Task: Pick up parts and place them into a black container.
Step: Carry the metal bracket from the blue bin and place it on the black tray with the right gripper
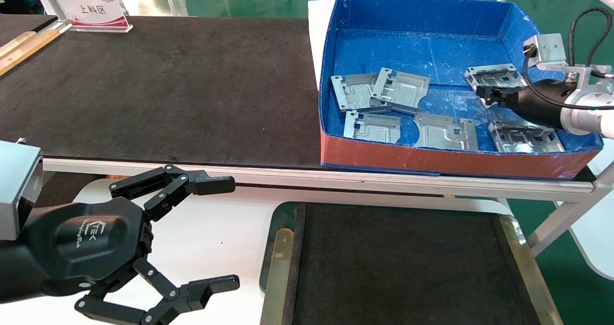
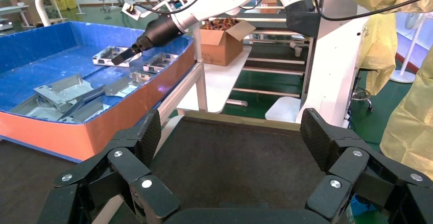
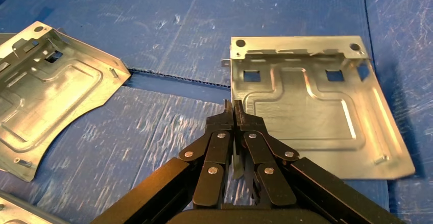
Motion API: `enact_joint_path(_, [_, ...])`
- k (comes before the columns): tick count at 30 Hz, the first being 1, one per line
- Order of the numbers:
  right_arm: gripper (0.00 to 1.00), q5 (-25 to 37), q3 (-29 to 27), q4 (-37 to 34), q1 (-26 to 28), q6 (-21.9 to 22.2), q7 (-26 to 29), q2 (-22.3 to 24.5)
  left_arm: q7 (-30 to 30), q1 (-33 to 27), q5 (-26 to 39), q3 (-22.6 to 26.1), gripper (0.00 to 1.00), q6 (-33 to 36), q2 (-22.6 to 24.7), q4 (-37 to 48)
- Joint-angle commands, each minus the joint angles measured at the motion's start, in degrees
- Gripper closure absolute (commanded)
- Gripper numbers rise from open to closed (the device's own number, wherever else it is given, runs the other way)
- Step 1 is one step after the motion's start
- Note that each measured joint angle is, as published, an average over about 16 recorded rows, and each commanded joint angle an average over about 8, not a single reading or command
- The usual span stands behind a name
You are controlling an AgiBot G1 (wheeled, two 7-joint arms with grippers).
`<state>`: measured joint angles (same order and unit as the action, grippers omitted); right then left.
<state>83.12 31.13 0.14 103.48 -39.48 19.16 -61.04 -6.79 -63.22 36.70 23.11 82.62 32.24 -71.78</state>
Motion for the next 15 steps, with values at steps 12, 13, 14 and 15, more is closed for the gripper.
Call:
enact_joint_path(12, [1.0,-1.49,-1.07,3.02,2.24,-1.32,-4.27,1.98,0.0,0.0,0.0,0.0,0.0,0.0,0.0,0.0])
enact_joint_path(13, [1.0,-1.71,-1.22,3.3,2.51,-1.64,-4.81,2.18,0.0,0.0,0.0,0.0,0.0,0.0,0.0,0.0])
enact_joint_path(14, [1.0,-1.94,-1.38,3.59,2.76,-2.08,-5.39,2.4,0.0,0.0,0.0,0.0,0.0,0.0,0.0,0.0])
enact_joint_path(15, [1.0,-2.18,-1.55,3.86,2.98,-2.62,-5.98,2.62,0.0,0.0,0.0,0.0,0.0,0.0,0.0,0.0])
